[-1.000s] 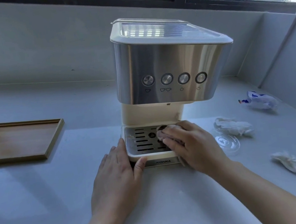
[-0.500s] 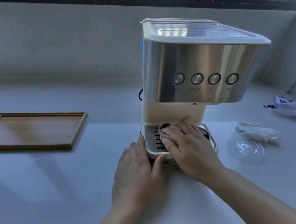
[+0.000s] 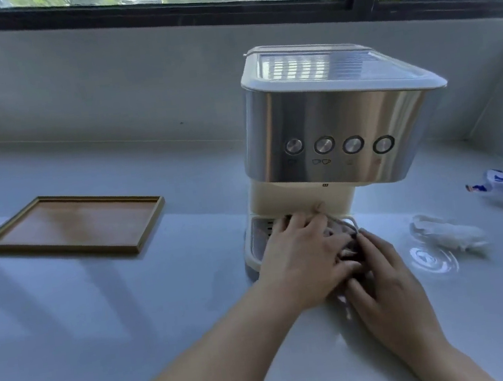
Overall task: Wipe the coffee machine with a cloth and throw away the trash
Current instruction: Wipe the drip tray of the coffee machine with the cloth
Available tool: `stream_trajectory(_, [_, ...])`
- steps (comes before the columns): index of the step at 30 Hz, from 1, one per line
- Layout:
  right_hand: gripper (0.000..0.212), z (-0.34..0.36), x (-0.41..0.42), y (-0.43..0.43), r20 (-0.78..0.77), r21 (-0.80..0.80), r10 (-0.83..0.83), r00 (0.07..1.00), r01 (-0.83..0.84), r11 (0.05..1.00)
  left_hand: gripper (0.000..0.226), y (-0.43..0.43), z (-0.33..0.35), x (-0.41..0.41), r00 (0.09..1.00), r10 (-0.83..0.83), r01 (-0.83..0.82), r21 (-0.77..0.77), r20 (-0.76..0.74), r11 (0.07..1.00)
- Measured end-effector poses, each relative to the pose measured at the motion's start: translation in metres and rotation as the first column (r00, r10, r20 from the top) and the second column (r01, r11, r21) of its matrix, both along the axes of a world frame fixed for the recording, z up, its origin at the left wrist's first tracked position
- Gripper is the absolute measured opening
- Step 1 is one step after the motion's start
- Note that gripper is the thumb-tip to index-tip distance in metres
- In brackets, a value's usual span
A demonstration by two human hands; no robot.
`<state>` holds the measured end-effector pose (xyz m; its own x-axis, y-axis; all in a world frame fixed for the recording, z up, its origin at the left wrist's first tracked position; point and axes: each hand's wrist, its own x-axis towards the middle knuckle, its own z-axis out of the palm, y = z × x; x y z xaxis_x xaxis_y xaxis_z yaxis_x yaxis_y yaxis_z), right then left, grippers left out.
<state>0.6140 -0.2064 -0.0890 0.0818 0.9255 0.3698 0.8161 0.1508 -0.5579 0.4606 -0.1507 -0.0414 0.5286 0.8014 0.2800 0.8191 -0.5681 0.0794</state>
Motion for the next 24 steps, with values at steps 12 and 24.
stream_trajectory(12, [0.047,-0.003,-0.004,0.002,0.289,0.043,0.055,0.956,-0.07,0.997,0.025,0.002,-0.015,-0.051,0.982,0.066,-0.088,0.123,0.176,0.988])
stream_trajectory(24, [0.046,-0.005,-0.002,0.003,0.189,0.041,0.069,0.979,-0.078,0.996,0.01,0.008,-0.017,-0.066,0.869,0.227,-0.222,-0.064,0.44,0.973])
